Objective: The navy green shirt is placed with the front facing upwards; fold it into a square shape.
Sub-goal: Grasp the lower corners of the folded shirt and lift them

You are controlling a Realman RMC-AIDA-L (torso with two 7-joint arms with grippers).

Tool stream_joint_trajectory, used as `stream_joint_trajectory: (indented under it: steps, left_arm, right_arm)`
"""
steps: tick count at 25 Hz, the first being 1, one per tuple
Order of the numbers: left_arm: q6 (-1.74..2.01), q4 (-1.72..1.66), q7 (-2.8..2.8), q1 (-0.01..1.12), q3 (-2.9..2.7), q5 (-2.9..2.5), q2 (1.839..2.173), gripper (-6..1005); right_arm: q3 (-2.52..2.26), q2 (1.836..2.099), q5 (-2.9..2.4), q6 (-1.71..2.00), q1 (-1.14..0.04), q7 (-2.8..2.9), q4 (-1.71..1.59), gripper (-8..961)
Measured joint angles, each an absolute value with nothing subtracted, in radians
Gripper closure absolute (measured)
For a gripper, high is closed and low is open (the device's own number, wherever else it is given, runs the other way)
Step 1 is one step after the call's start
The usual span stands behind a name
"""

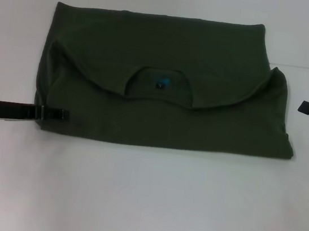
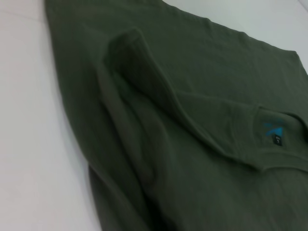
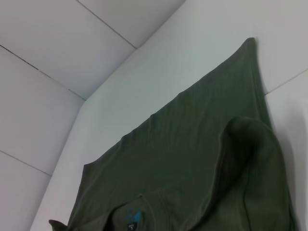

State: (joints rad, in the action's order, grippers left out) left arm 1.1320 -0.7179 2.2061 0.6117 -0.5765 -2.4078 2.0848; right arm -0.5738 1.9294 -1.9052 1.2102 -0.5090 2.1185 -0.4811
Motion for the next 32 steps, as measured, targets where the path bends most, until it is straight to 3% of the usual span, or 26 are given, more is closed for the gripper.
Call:
stream_joint_trajectory:
  steps: [16, 19, 30, 32]
  left_arm:
    - [1.112, -0.71, 2.21, 0.614, -0.604, -2.408, 2.084, 372]
    - [1.105, -0.71, 2.209, 0.616, -0.625, -2.408, 2.084, 567]
    - [1.091, -0.714, 2.201, 0.62, -0.63, -2.408, 2.084, 978]
    - [1.091, -0.715, 2.201, 0.62, -0.626, -2.408, 2.083, 978]
  right_arm:
    - [-0.574, 1.931, -1.905, 1.204, -0.51, 2.117, -0.48, 25]
    - [-0.574, 1.931, -1.905, 1.204, -0.51, 2.117, -0.48, 26]
    - [-0.579, 1.923, -1.905, 1.211, -0.511, 2.139, -0.488, 26]
    - [-0.601, 1.908, -1.918, 1.225, -0.513, 2.189, -0.497, 26]
